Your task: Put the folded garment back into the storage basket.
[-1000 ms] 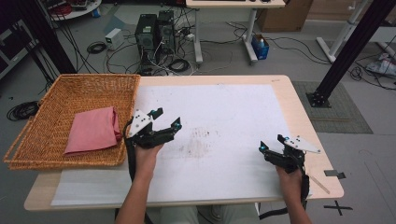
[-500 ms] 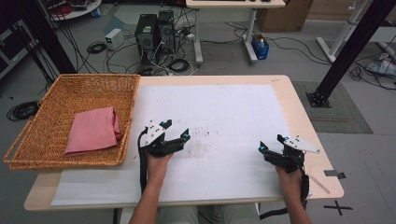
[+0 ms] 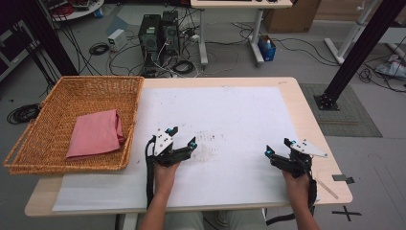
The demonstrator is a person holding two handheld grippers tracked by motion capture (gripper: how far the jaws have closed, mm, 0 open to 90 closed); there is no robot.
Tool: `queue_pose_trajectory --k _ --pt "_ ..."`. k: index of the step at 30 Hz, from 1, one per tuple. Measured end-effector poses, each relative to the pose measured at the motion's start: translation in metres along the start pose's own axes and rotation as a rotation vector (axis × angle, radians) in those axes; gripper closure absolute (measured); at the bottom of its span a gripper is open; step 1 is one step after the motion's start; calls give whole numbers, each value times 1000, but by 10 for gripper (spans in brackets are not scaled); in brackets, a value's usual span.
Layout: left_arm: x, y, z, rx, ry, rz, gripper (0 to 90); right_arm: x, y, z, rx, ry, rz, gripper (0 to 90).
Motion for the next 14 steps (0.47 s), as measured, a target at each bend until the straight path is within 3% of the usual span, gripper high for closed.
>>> queue_pose_trajectory --k 3,7,14 --pt "0 1 0 0 -5 -13 206 0 0 0 0 1 -1 216" --pt "0 -1 0 5 1 9 207 0 0 0 1 0 -3 216" --pt "0 -1 0 5 1 8 207 0 0 0 2 0 -5 216"
Point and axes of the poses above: each handheld gripper's, and its own axes: z roughly forward along the jaws, x roughly out of its underside, y roughly to its left, the point moved 3 cm from there along z, roughly forward along the jaws, and after that the axes turned 3 degrees about -y, right-handed, at the moved point
